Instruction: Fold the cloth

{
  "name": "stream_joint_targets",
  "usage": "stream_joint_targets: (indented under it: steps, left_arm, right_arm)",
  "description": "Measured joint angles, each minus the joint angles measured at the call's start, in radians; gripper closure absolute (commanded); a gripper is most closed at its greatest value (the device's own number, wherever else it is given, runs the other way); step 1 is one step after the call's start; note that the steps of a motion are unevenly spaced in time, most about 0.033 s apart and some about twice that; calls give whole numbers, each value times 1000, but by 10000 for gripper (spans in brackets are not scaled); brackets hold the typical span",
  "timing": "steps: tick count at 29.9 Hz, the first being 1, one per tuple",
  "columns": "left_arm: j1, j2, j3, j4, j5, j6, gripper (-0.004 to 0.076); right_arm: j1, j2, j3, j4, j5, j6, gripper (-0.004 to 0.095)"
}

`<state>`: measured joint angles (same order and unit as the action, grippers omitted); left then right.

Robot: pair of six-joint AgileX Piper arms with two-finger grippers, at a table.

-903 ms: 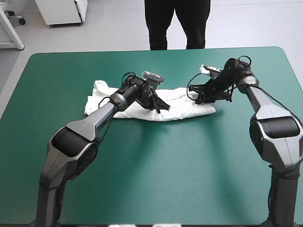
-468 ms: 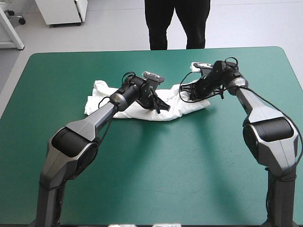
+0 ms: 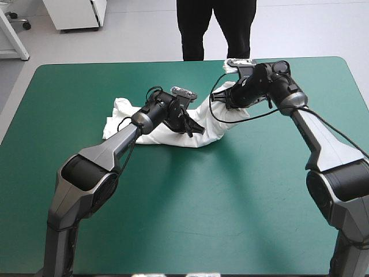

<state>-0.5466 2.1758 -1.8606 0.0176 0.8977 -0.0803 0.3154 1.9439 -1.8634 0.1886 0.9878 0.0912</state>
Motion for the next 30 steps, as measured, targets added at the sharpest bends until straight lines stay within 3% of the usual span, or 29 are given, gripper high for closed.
stream_joint_targets:
  steps: [14,18,24,30]
  left_arm:
    - [12,-1,-3,-18,4,-10,724]
    - [13,-29,-4,50,84,-31,724]
    - [36,-219,8,281,163,-213,724]
    - [91,-452,158,322,189,-225,724]
  right_arm:
    - [0,-97,-34,68,34,-41,925]
    - [0,-97,-34,76,29,-57,925]
    - [12,-97,-37,60,-65,-79,924]
    - [74,-63,-39,37,-150,-79,925]
